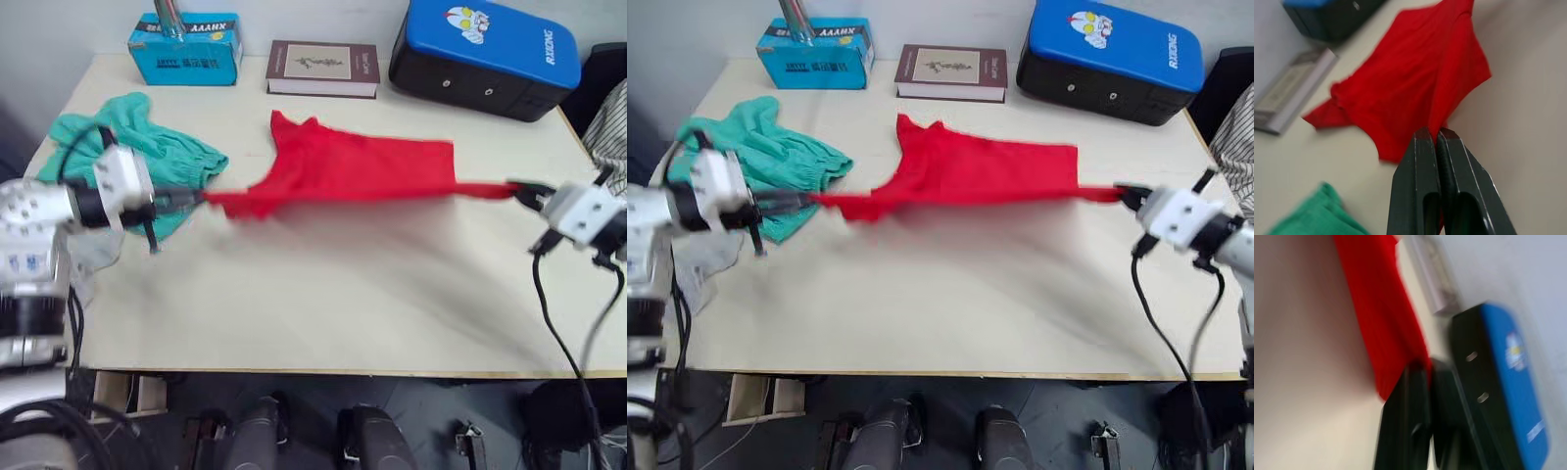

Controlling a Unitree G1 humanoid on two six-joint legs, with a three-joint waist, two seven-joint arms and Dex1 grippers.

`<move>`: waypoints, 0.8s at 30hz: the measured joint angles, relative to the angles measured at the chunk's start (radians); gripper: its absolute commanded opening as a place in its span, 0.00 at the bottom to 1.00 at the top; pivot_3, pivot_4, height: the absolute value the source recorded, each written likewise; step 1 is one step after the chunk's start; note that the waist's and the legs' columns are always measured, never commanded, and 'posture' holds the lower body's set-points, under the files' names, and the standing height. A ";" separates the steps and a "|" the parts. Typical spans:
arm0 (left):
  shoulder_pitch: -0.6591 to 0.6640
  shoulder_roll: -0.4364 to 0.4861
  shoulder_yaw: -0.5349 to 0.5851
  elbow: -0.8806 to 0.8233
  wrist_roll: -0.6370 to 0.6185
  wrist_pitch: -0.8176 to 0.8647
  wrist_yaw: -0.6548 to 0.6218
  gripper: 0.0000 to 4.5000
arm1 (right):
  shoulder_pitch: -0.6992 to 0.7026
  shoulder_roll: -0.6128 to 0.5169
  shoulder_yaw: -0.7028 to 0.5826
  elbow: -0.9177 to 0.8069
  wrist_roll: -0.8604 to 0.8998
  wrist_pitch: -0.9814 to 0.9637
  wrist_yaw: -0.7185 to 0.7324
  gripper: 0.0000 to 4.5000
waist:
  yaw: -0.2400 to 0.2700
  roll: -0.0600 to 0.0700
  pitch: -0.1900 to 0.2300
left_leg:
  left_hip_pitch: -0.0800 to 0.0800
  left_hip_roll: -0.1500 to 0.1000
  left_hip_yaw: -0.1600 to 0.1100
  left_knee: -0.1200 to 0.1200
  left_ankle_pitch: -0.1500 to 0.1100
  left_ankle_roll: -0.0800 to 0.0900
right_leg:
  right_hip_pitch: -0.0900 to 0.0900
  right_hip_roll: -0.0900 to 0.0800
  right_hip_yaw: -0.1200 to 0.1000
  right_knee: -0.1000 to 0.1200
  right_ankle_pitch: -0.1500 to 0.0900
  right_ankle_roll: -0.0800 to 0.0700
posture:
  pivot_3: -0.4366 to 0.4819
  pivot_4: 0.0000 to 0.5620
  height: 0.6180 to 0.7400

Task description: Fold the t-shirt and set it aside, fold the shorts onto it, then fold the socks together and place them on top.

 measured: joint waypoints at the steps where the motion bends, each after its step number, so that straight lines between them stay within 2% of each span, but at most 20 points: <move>1: 0.085 0.022 0.013 -0.076 -0.002 0.043 0.007 0.00 | 0.083 -0.011 -0.018 -0.046 0.026 0.025 0.036 0.00 | 0.000 0.000 0.000 | 0.010 0.000 0.001 -0.001 0.001 0.000 | 0.009 0.000 0.002 -0.002 0.000 -0.001 | 0.48 0.27 1.00; 4: 0.251 0.032 0.037 -0.266 -0.028 0.174 0.043 0.00 | 0.284 -0.030 -0.048 -0.167 0.098 0.145 0.137 0.00 | 0.010 0.000 0.000 | 0.031 0.000 0.000 -0.014 0.000 0.003 | 0.034 0.000 0.004 -0.018 -0.002 -0.006 | 0.48 0.27 1.00; 6: 0.325 0.041 0.041 -0.389 -0.059 0.277 0.071 0.00 | 0.404 -0.040 -0.061 -0.251 0.143 0.223 0.204 0.00 | 0.016 -0.001 -0.002 | 0.035 0.000 0.000 -0.018 0.002 0.000 | 0.035 0.000 0.008 -0.018 -0.002 -0.008 | 0.48 0.27 1.00; 10: 0.478 0.076 0.028 -0.532 -0.083 0.445 0.091 0.00 | 0.534 -0.036 -0.067 -0.292 0.148 0.297 0.247 0.00 | 0.015 0.000 -0.009 | 0.034 0.000 0.001 -0.020 -0.001 -0.002 | 0.032 0.000 0.008 -0.019 -0.004 -0.011 | 0.48 0.27 1.00; 17: 0.483 0.051 -0.017 -0.616 -0.103 0.540 0.154 0.00 | 0.704 -0.061 -0.121 -0.360 0.090 0.454 0.263 0.00 | 0.027 0.001 -0.010 | 0.034 0.001 0.001 -0.018 0.001 -0.007 | 0.028 0.002 0.006 -0.012 -0.007 -0.011 | 0.48 0.27 1.00; 21: 0.483 0.052 -0.021 -0.615 -0.116 0.562 0.151 0.00 | 0.742 -0.067 -0.156 -0.378 0.070 0.505 0.269 0.00 | 0.029 -0.001 -0.010 | 0.034 0.001 0.001 -0.018 0.000 -0.002 | 0.031 0.002 0.007 -0.016 -0.007 -0.011 | 0.48 0.27 1.00; 24: 0.469 0.071 -0.018 -0.593 -0.126 0.563 0.123 0.00 | 0.739 -0.026 -0.158 -0.393 0.088 0.508 0.275 0.00 | 0.028 -0.001 -0.011 | 0.034 0.001 0.001 -0.018 -0.002 -0.001 | 0.031 0.002 0.007 -0.017 -0.007 -0.011 | 0.48 0.27 1.00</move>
